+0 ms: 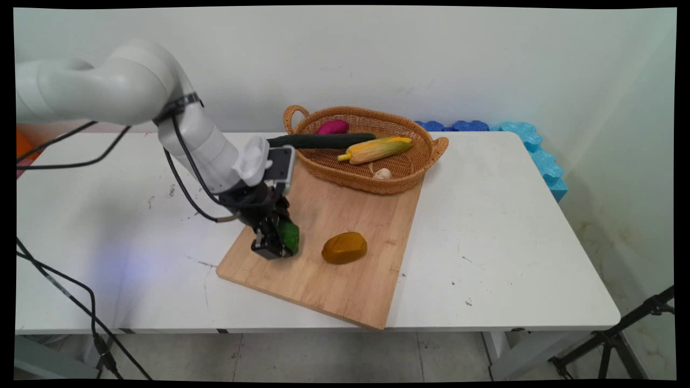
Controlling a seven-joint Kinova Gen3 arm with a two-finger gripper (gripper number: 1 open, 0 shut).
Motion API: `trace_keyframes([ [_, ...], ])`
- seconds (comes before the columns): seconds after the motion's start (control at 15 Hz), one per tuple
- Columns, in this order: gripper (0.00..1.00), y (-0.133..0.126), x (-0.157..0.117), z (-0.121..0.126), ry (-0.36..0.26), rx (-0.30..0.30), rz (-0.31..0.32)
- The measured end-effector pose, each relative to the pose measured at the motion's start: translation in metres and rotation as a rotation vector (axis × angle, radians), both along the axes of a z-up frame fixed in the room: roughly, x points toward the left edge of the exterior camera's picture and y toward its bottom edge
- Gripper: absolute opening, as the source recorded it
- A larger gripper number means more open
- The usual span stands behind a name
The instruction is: Place the picked object in the vegetable basket
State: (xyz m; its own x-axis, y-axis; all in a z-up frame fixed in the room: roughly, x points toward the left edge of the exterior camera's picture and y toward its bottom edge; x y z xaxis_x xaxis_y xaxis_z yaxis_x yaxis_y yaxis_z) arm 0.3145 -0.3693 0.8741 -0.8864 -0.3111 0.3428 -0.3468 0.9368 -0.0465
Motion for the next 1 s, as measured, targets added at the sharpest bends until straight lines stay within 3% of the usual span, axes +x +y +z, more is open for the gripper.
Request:
trace_keyframes([
  [0.2,0.0,-0.005,0.006,0.026,0.021,-0.017,0.017],
  [0.53,0.0,-0.028,0.01,0.082,0.087,-0.037,0.106],
  [1.0,0.0,-0.077,-0.012,0.116,0.136,-0.079,0.215],
])
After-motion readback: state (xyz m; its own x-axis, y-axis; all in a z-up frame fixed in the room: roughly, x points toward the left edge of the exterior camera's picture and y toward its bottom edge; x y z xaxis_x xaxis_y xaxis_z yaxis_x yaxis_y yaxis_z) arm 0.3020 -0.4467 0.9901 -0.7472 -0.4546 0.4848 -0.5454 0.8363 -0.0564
